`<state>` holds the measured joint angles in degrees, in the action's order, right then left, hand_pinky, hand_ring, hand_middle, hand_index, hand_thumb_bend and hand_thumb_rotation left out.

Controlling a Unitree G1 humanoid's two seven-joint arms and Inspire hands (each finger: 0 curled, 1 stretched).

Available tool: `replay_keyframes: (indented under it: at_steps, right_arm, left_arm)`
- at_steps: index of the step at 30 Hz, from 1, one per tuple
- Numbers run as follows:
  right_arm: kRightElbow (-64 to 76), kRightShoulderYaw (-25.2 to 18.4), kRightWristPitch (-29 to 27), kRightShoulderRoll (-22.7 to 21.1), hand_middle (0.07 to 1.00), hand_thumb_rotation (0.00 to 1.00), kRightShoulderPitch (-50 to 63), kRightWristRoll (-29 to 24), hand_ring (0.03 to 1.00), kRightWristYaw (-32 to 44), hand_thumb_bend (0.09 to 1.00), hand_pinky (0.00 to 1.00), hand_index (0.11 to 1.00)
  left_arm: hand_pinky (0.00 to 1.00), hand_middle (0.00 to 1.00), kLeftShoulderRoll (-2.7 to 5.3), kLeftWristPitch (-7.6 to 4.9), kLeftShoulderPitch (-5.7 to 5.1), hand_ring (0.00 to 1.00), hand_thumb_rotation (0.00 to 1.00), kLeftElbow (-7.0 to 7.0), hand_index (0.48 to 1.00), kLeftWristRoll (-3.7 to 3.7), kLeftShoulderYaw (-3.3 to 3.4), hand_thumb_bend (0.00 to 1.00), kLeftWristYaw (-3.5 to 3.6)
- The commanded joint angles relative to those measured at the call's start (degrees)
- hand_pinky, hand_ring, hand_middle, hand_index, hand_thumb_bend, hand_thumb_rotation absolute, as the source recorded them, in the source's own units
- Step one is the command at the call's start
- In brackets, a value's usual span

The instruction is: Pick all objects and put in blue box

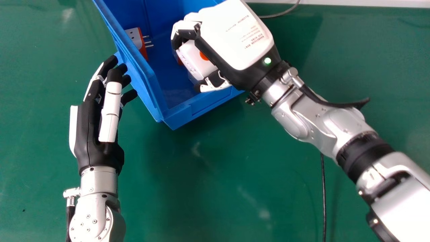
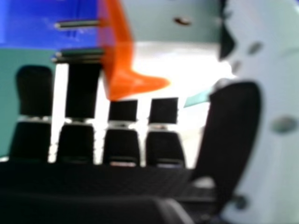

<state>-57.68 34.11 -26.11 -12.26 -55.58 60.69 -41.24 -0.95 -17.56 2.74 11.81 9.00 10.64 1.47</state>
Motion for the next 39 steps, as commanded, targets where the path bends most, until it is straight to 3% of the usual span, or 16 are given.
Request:
replay_keyframes:
  at_steps: [1,8,18,21,30,36,39]
  right_arm:
    - [-2.8,1.1,0.1,1.2,0.522,0.00,-4.4,-0.3,0.454,-2.0,0.496,0.32,0.497]
    - [-10.5,7.3,2.8,3.2,0.518,0.00,-9.6,2.8,0.451,-3.6,0.496,0.31,0.508]
    - [-15.8,14.7,8.1,4.3,0.516,0.00,-14.6,6.5,0.446,-5.9,0.495,0.31,0.520]
    - [-16.5,15.6,8.4,4.3,0.511,0.00,-15.3,6.5,0.447,-5.7,0.496,0.31,0.522]
    - [-17.6,18.1,9.8,4.1,0.509,0.00,-16.2,7.3,0.449,-6.9,0.497,0.31,0.522]
    - [-18.5,18.8,10.1,3.2,0.507,0.00,-16.5,7.1,0.450,-7.1,0.497,0.32,0.521]
    - [-18.4,19.4,10.5,2.7,0.502,0.00,-16.3,7.5,0.448,-8.3,0.497,0.32,0.526]
  left_arm:
    - [0.78,0.85,0.22,-0.58,-0.48,0.84,0.76,-1.58,0.848,-0.65,-0.37,0.70,-0.19]
    - [0.78,0.85,0.31,-0.48,-0.94,0.84,0.76,-1.93,0.847,-0.73,-0.71,0.70,-0.59]
    - [0.78,0.85,0.38,-0.12,-1.15,0.84,0.76,-2.04,0.847,-0.58,-0.70,0.70,-0.67]
    - [0.78,0.85,0.42,-0.09,-1.08,0.84,0.76,-1.96,0.847,-0.39,-0.64,0.71,-0.59]
    - [0.78,0.85,0.40,0.20,-0.90,0.84,0.76,-1.72,0.846,-0.73,-0.64,0.71,-0.90]
    - [0.78,0.85,0.53,0.19,-0.92,0.85,0.76,-1.99,0.847,-0.44,-0.67,0.71,-0.75]
    - [0.78,0.85,0.22,-0.35,-0.73,0.84,0.76,-1.26,0.845,-0.87,-0.68,0.71,-0.64]
